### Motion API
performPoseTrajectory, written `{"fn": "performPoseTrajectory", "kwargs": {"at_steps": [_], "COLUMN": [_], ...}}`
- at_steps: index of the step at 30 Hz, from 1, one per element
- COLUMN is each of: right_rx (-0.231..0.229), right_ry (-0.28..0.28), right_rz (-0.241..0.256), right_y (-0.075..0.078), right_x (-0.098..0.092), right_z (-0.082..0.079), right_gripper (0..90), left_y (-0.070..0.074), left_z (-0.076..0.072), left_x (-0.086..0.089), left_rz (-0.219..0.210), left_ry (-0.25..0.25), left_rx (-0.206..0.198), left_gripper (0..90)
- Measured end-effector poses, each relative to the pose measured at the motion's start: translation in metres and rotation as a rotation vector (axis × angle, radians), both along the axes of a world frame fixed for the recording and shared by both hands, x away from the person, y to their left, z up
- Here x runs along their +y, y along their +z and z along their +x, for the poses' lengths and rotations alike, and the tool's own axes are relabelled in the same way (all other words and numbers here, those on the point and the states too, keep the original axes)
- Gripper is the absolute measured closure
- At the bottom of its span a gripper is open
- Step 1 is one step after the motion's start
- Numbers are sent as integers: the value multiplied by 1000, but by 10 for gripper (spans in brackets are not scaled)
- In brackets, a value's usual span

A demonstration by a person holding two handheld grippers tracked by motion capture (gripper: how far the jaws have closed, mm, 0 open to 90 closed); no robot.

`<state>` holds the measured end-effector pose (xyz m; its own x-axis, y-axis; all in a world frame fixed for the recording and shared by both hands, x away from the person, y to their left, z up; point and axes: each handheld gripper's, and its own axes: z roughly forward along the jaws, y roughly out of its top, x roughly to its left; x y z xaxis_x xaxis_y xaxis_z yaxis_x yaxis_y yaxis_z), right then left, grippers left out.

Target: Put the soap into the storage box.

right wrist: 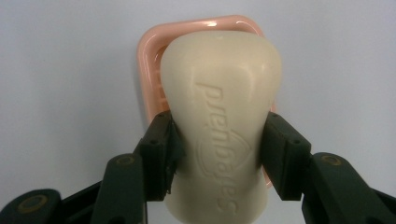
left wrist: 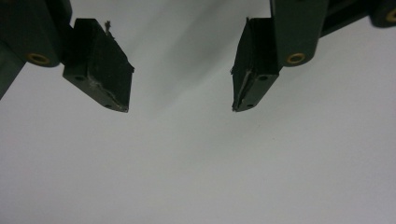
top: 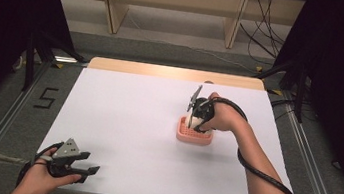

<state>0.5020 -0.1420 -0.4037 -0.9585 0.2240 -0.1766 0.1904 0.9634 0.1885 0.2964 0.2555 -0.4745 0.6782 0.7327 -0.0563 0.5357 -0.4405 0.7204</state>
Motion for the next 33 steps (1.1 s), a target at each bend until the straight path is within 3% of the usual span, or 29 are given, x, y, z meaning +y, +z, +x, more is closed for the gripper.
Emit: {"fn": "performPoseTrajectory", "kwargs": {"at_steps": [2, 3, 4, 7, 14, 15, 20, 23, 25, 28, 29, 32, 33], "right_rx": [3, -4, -4, -3, 9, -8, -5, 7, -2, 17, 10, 14, 11], "right_ry": [-46, -16, -35, -8, -46, 3, 0, -36, 6, -48, -25, -48, -25], "right_rz": [-10, -8, -9, -6, -10, -5, -8, -10, -8, -10, -11, -12, -11], "right_y": [1, 0, 0, -1, -2, -3, -4, -5, -6, -7, -8, -8, -9], "right_x": [1, 1, 2, 2, 4, 3, 3, 3, 2, 2, 2, 3, 3], "right_z": [-3, -1, -2, 0, -2, 1, 2, 0, 3, 1, 2, 1, 2], "right_gripper": [506, 506, 506, 506, 506, 506, 506, 506, 506, 506, 506, 506, 506], "left_y": [0, 1, 0, 1, 0, 0, 0, 0, 0, 0, 0, 0, 1], "left_z": [0, 0, 0, 0, 0, 0, 0, 1, 1, 0, 0, 1, 1], "left_x": [0, 1, 1, 1, 0, 1, 0, 0, 1, 0, 0, 0, 2], "left_rz": [5, 11, 5, 8, 2, 6, 4, 14, 15, 6, 4, 11, 34], "left_ry": [-3, -7, -3, -4, 3, -4, 4, -5, -6, 3, 4, -7, -27], "left_rx": [0, 1, 0, -2, -2, 1, -2, -11, -12, -4, -2, -10, -6], "left_gripper": [374, 374, 374, 374, 374, 374, 374, 374, 374, 374, 374, 374, 374]}}
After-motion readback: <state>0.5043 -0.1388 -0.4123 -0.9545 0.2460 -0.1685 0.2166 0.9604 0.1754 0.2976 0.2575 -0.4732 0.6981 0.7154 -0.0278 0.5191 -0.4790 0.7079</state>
